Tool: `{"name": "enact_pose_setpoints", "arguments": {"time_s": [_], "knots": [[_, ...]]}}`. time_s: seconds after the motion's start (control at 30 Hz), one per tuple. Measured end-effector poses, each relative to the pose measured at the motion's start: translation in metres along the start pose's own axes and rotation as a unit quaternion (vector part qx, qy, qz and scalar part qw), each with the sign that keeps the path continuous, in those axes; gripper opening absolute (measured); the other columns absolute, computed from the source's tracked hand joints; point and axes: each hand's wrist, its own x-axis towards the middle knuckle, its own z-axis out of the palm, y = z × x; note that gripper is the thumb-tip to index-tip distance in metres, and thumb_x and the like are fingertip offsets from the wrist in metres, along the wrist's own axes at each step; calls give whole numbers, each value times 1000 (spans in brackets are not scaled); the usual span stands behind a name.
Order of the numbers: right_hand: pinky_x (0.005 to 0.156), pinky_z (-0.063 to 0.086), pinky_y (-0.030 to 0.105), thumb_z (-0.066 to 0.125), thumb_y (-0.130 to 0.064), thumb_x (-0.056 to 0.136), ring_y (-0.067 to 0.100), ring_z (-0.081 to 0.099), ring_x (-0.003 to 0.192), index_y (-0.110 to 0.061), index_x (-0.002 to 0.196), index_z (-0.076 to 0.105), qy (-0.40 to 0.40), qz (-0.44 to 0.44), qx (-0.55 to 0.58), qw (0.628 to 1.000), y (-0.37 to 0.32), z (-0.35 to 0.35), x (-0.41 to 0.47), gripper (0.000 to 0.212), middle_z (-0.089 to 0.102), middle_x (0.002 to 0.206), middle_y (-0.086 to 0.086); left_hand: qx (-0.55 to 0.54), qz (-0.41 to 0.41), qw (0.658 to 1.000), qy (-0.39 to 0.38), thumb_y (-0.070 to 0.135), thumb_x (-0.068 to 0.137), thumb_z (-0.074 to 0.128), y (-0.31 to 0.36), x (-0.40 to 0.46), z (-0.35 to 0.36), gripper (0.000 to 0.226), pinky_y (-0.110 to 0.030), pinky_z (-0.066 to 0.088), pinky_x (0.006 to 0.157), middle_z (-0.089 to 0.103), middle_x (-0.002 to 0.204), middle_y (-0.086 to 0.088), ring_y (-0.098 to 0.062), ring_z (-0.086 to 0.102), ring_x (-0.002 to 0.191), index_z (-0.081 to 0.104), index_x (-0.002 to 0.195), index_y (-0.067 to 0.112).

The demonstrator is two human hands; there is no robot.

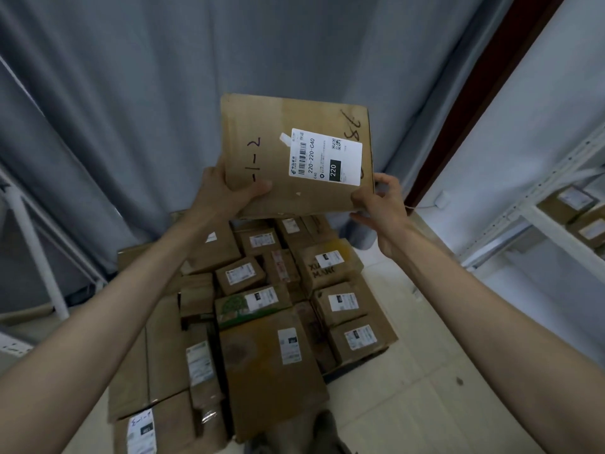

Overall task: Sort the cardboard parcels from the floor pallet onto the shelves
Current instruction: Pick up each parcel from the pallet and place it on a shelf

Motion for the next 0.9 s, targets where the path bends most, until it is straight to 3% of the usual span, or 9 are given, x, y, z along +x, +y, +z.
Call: {"name": "enact_pose_setpoints", "arguments": {"time_s": [0.07, 0.3, 0.5, 0.63, 0.73, 0.83, 0.9], "knots": [[63, 60, 21, 64, -16, 97, -2, 69, 69, -21, 133, 42, -13, -8, 1, 1000, -1, 8, 10, 43, 57, 95, -9, 1, 1, 1000, -2, 71, 53, 81, -2, 3, -6, 106, -43, 52, 104, 59, 137, -4, -21, 63, 118, 50, 143, 23], [58, 57, 17, 60, -23, 101, 8, 59, 92, -25, 130, 40, -74, -19, 6, 997, -4, 32, 51, 35, 53, 107, -13, 33, 4, 999, 30, 77, 58, 73, -14, 24, -21, 96, -49, 47, 107, 55, 138, -5, -25, 56, 125, 49, 141, 35], [90, 59, 39, 61, -20, 99, 16, 60, 109, -30, 125, 40, -117, 10, 0, 993, 7, 46, 112, 35, 53, 112, -12, 49, -46, 996, 65, 75, 58, 73, -28, 57, -10, 100, -51, 45, 109, 54, 137, -5, -26, 57, 123, 42, 144, 33], [85, 58, 35, 64, -20, 96, 13, 61, 105, -33, 121, 43, -143, 49, -9, 988, 28, 54, 170, 35, 56, 112, -10, 45, -87, 990, 100, 75, 58, 75, -43, 91, 11, 99, -50, 45, 109, 55, 138, -2, -24, 57, 123, 40, 144, 38], [81, 56, 31, 65, -20, 95, 8, 59, 102, -31, 133, 42, -162, 66, -56, 983, 54, 62, 216, 46, 57, 116, -13, 52, -108, 987, 109, 74, 57, 76, -66, 123, 31, 97, -51, 49, 105, 59, 134, 0, -22, 61, 117, 46, 141, 36], [99, 52, 39, 65, -18, 93, 14, 56, 119, -30, 147, 40, -204, 77, -97, 971, 96, 72, 263, 61, 55, 132, -11, 79, -155, 976, 134, 73, 58, 78, -105, 159, 54, 92, -49, 45, 110, 52, 137, -2, -25, 56, 123, 51, 137, 33], [105, 50, 43, 64, -15, 93, 18, 53, 127, -29, 150, 41, -217, 95, -116, 965, 129, 78, 288, 63, 53, 140, -5, 61, -179, 972, 140, 60, 65, 84, -137, 180, 72, 83, -49, 45, 110, 53, 136, -1, -24, 55, 125, 53, 135, 30]]}}
